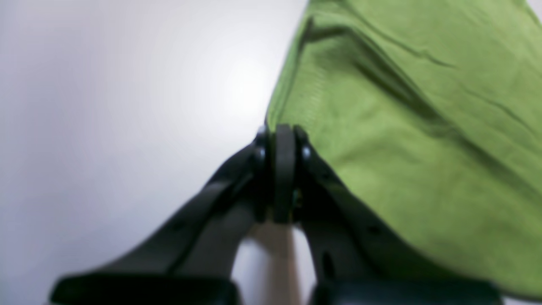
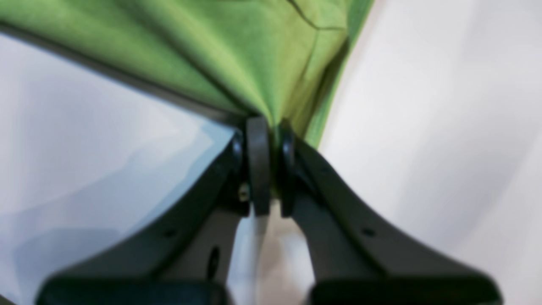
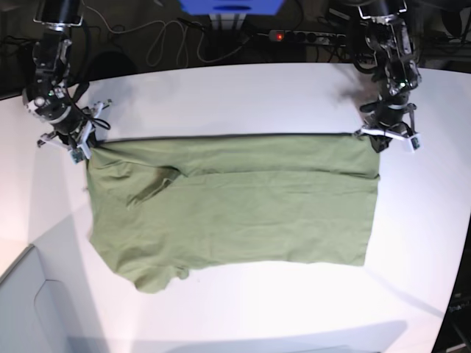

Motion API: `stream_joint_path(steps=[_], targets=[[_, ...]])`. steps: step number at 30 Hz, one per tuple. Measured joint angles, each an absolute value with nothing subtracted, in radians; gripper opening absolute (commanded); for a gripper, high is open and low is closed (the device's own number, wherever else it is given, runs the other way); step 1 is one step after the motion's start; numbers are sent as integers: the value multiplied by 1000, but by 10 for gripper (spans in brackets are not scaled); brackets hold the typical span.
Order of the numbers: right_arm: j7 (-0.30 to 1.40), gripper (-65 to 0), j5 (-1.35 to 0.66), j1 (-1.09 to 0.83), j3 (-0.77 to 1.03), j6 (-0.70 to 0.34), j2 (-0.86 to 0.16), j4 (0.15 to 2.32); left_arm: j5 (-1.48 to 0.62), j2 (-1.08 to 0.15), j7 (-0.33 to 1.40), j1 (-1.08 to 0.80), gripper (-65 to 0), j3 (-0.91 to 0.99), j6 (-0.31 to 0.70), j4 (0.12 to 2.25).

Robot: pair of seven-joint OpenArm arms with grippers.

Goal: Fold the T-shirt properly
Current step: 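Pull the folded edge back toward the arms' base with both grippers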

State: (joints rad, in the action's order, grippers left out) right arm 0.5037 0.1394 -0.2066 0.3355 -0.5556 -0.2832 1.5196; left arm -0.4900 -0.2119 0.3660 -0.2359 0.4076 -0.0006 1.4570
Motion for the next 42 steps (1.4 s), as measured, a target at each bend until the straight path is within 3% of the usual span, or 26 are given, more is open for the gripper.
stream_joint_path(steps=[11,16,42], targets=[[531,-650,158,-385,333,-571,-316,1728,-486,-205,377,-428,-650,408,-11,1665],[539,-650,161,-459,333,-571,-316,1762,-487,-139,386,-522,-650,459,1,1726],[531,-641,157,-616,334,-571,-331,1834,-487,-134,396,-659,-650,506,0,1800]])
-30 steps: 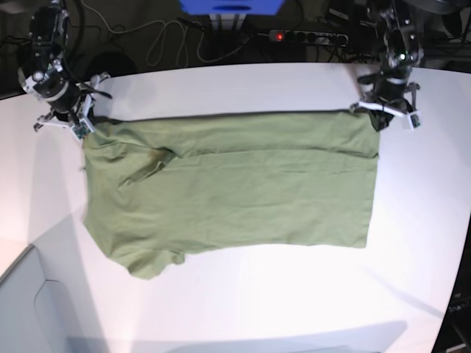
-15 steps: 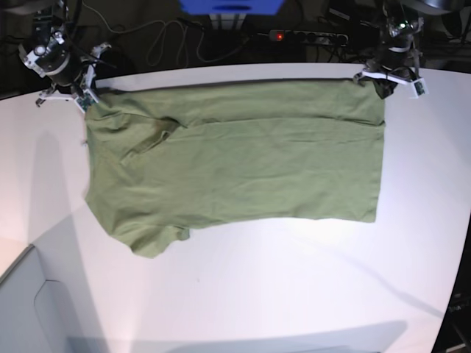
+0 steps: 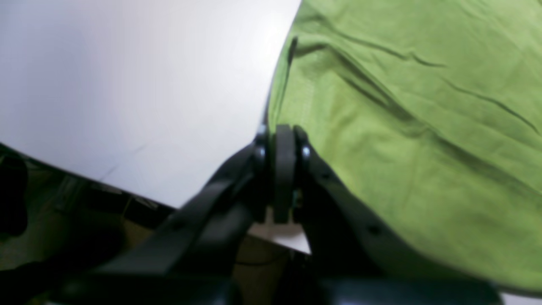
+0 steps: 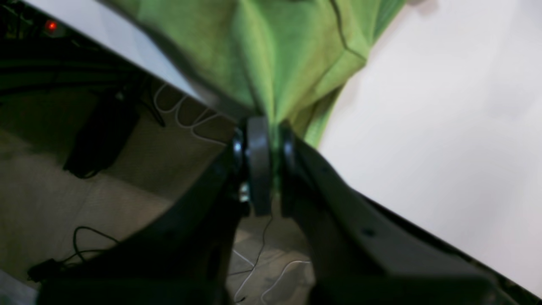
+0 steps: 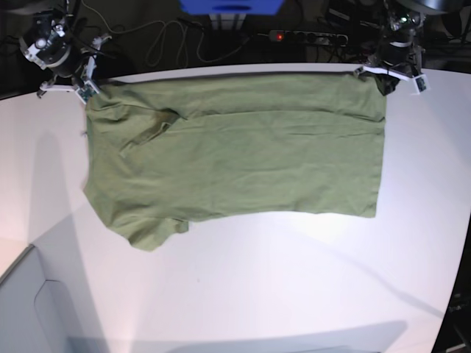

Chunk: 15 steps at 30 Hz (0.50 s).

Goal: Fold the T-shirt properly
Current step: 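Pull the folded edge back toward the arms' base with both grippers, then release the shirt and move both grippers toward the hem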

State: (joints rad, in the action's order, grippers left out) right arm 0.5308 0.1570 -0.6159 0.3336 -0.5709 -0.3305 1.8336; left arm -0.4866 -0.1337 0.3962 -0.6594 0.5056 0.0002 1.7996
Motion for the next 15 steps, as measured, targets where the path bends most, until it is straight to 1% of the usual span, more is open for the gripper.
stream_joint_path(steps=[2,3,6,8,9,10,12,14,15], targets=[[532,-594,157,-617,334,-571,-330,1834,-487,-134,447,-656,-650,506,1,1800],[531,-553,157,-617,334,-571,-330,1834,-487,-132,472,-655,-650,515,1,1799],[530,-399,155,-617,359,-571,-326,1834,-489,-119,481,-653,-647,569,2,1809],[532,-305,158,-618,388,-571,-326,1834,-485,-108,484,-654,-566,583,-1,1834],[532,-261,157,-619,398,-571,-326,1834,-489,-104,489,-653,-503,591,1,1846],[532,-233,157,-619,404,-571,-323,1835,-490,-102,490,-653,-458,600,0,1858],[532,-199,157,-619,414,-571,-316,1850,-490,-102,487,-654,-372,616,0,1883],[532,-196,157,-619,432,-571,-316,1880,-490,-102,484,-654,-298,619,1,1899],[533,-196,159,-619,438,-571,-317,1895,-490,-102,485,-654,-275,619,1,1901]])
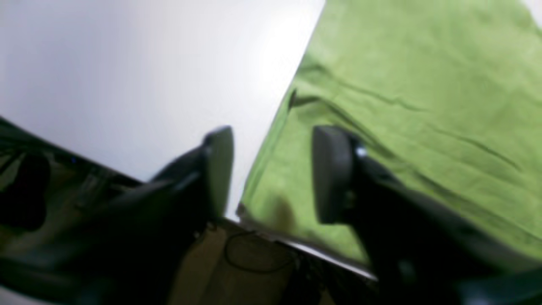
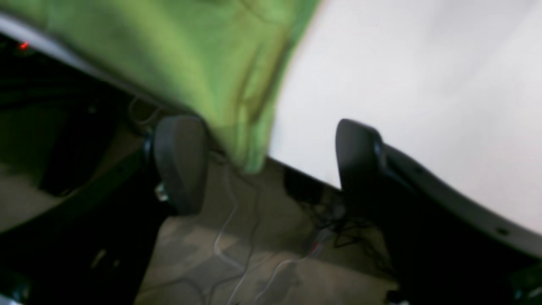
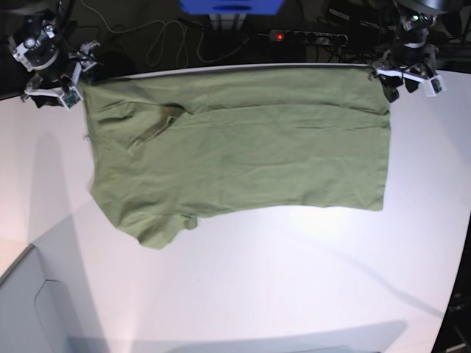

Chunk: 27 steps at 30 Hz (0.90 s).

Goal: Fold the T-shirt properly
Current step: 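Release the shirt and move both grippers toward the hem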

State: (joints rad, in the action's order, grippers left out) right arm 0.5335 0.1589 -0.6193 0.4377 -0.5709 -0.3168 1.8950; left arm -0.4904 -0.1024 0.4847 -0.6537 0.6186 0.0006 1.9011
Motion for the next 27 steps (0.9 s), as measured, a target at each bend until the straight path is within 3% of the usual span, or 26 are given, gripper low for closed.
stream_joint_path(steps=[7,18,27], targets=[[534,-196,155,-604,437,-571,-316,1986,-490,-111,479,-647,-247,619,1,1966],[572,-192,156,-312,406,-579,-241,1992,-476,-147,496,-380,-244,669,1,1955],[703,-194,153,34,228,-582,-234,1778,-473,-239,487,-49,-244,566,3,1581]])
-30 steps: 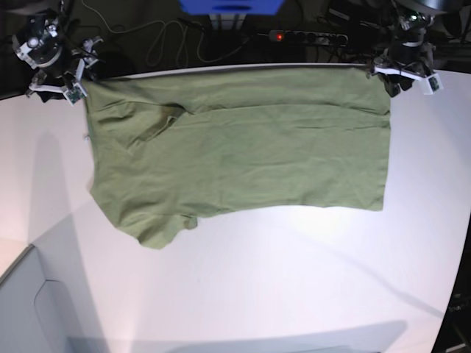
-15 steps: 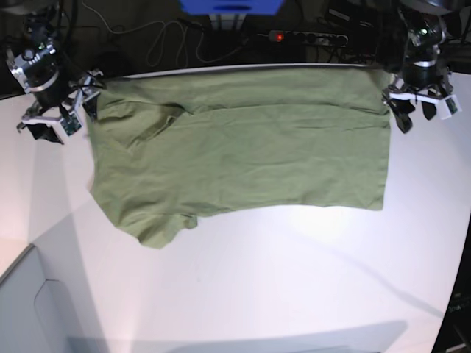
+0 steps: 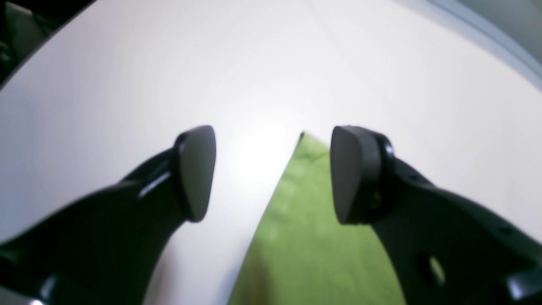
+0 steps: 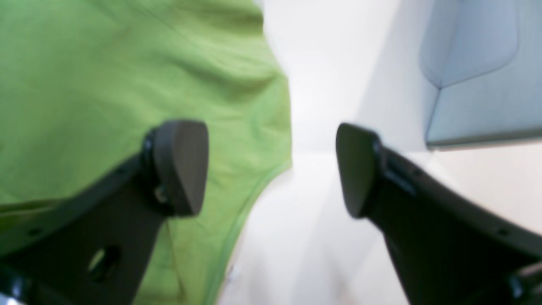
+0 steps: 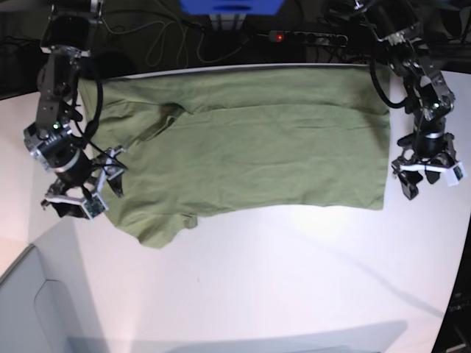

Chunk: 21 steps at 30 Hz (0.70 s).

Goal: Fold the T-shirt properly
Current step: 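Release the shirt and move both grippers toward the hem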

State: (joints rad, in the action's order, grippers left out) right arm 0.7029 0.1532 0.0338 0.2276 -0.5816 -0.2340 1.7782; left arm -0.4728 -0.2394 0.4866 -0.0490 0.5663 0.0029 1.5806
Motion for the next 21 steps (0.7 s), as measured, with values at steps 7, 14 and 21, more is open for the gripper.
stream_joint_path(steps=[7,14,21], targets=[[700,-195,157,126,194,-582,-235,1661,-465,-320,482,180,-244,423,3,1226],[697,-195,157,124,195,-582,-235,1652,-315,-322,363,325,-247,308,-2,1000],[703,-195,157,117,195,-582,-235,1652,-309,-316,321,310,-247,219,1,953]])
